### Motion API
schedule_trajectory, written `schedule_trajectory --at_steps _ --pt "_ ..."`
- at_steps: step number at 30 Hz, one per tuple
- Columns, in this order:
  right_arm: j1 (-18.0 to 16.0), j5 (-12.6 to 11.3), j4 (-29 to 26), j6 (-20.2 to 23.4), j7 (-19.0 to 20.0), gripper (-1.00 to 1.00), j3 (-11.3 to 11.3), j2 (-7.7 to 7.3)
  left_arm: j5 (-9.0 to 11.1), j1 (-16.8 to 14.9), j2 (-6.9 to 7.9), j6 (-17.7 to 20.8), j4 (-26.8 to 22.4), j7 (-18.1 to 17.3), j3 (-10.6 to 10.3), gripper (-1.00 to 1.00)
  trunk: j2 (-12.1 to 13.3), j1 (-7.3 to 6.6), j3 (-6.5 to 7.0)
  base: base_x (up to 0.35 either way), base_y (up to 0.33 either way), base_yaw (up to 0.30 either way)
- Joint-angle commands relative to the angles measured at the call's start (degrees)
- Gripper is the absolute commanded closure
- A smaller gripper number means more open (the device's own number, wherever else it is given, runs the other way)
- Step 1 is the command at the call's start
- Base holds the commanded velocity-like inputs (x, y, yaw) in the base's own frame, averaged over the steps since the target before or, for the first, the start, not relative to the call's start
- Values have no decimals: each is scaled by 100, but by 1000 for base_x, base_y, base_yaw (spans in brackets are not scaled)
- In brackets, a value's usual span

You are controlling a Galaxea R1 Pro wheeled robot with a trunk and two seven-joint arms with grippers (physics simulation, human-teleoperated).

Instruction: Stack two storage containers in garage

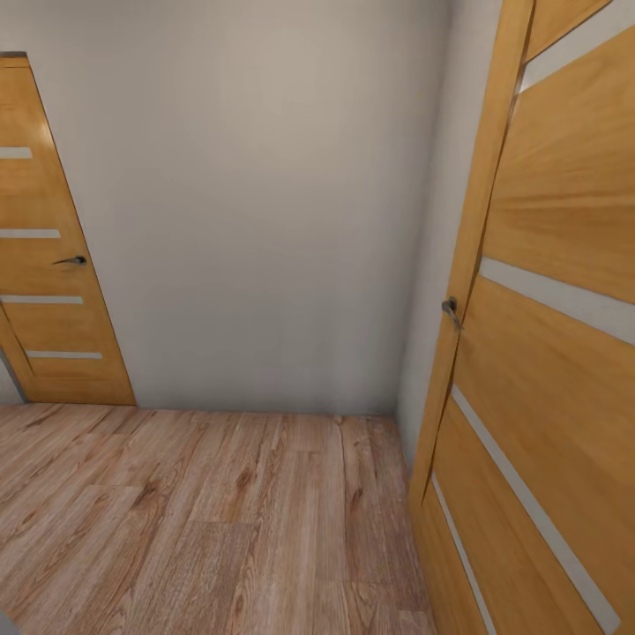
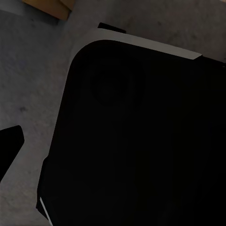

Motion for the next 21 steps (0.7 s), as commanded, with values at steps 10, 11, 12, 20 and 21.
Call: schedule_trajectory --at_steps 10,11,12,20,21 --pt "2 33 9 60 -48 -100 36 -102 8 -1 -2 -13 -1 10 13 -100 -3 0 -5 0 0 0" --pt "2 33 9 69 -60 -100 37 -98 8 -1 -2 -13 -1 10 13 -100 -3 0 -5 0 0 0" --pt "2 41 9 41 -68 -100 39 -92 8 -1 -1 -13 -1 11 13 -100 -3 0 -5 0 0 85" --pt "2 68 8 20 -71 -100 55 -102 8 -1 -1 -13 -1 11 13 -100 -3 0 -5 0 0 211" --pt "2 68 8 18 -71 -100 55 -103 8 -1 -1 -13 -1 11 13 -100 -3 0 -5 0 0 129"
